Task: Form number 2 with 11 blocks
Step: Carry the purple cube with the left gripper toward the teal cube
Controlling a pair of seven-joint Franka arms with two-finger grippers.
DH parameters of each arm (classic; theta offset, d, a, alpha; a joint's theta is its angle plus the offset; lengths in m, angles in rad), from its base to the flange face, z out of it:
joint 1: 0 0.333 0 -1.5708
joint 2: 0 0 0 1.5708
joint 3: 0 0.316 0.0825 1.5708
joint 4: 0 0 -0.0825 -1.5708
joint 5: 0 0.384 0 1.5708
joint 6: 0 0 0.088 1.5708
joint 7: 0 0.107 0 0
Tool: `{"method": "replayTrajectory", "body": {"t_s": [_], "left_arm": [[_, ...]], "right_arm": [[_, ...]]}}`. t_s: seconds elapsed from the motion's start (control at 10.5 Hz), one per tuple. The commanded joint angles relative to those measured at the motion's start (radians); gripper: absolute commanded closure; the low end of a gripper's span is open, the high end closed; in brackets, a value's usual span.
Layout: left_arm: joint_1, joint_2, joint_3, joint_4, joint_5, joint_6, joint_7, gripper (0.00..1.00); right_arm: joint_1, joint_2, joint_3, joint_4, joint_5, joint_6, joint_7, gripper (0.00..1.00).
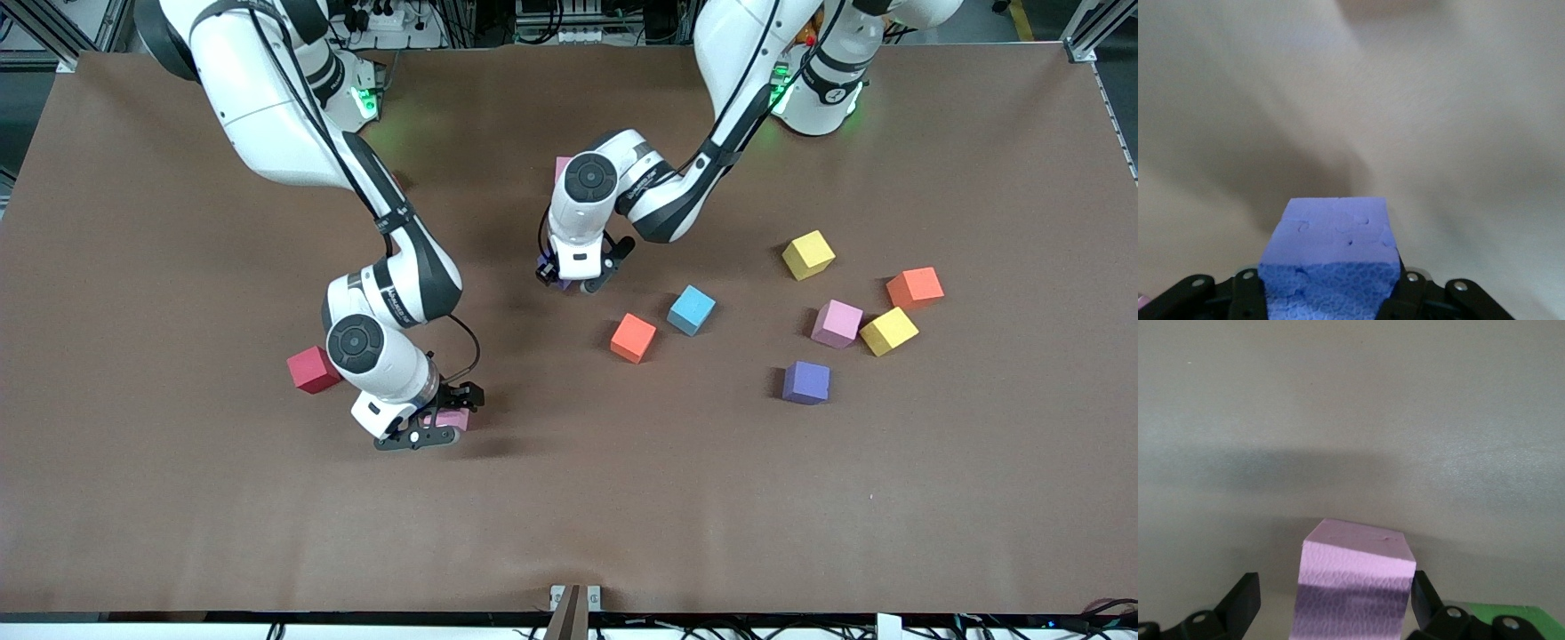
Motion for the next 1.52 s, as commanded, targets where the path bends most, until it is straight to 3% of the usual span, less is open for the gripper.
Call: {"method": "replayTrajectory", "body": {"t_s": [0.0, 0.66, 1.23, 1.33, 1.42], "left_arm": [[0.075, -0.116, 0.004, -0.021, -0.010, -0.101, 0.096, 0.61], [0.288, -0.173, 0.001, 0.033, -0.010, -0.112, 0.228, 0.61], [0.339, -0.164, 0.003, 0.034, -0.010, -0.132, 0.243, 0.61], [0.341, -0.168, 0.003, 0.034, -0.010, -0.146, 0.240, 0.62], [0.336, -0.168, 0.001, 0.036, -0.010, -0.148, 0.234, 0.62]], "right_arm": [[-0.009, 0.029, 0.004, 0.040, 0.007, -0.004, 0.020, 0.00], [-0.015, 0.035, 0.003, 0.032, 0.013, -0.005, 0.024, 0.00], [-0.023, 0.034, 0.003, 0.026, 0.016, -0.015, 0.027, 0.00], [-0.023, 0.034, 0.003, 0.026, 0.016, -0.016, 0.027, 0.29], [-0.023, 0.034, 0.003, 0.026, 0.016, -0.016, 0.029, 0.75]]}}
